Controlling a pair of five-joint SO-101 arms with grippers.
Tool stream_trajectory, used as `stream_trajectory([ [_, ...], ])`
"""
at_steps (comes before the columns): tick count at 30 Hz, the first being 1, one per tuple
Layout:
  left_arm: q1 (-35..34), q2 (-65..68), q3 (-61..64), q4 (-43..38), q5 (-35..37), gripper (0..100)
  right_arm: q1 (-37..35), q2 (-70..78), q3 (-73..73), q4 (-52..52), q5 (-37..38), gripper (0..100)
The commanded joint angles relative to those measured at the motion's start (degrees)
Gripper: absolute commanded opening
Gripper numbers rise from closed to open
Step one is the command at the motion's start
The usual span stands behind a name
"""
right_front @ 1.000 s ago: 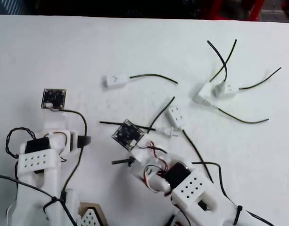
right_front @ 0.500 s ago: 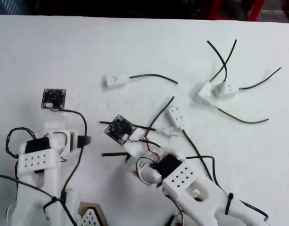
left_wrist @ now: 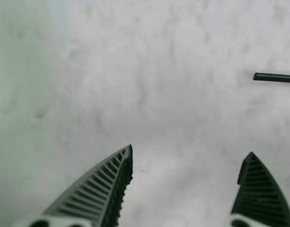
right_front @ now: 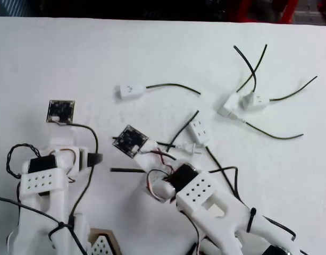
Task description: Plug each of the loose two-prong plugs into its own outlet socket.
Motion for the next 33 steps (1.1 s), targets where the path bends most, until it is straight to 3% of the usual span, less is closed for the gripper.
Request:
stream_trajectory([
  [1, -0.4, -1.36, -0.35, -0.97, -0.53, 35, -0.22, 0.31, -0.62, 1.19, 0.18, 1.6],
  [13, -0.31, -1.36, -0.35, -0.97, -0.53, 35, -0.31, 0.4, 15.38, -13.32, 3.16, 1.6],
  [33, -0.4, -1.36, -0.35, -0.97, -0.53, 35, 1.8, -0.22, 16.35, -8.57, 5.1, 1.6],
])
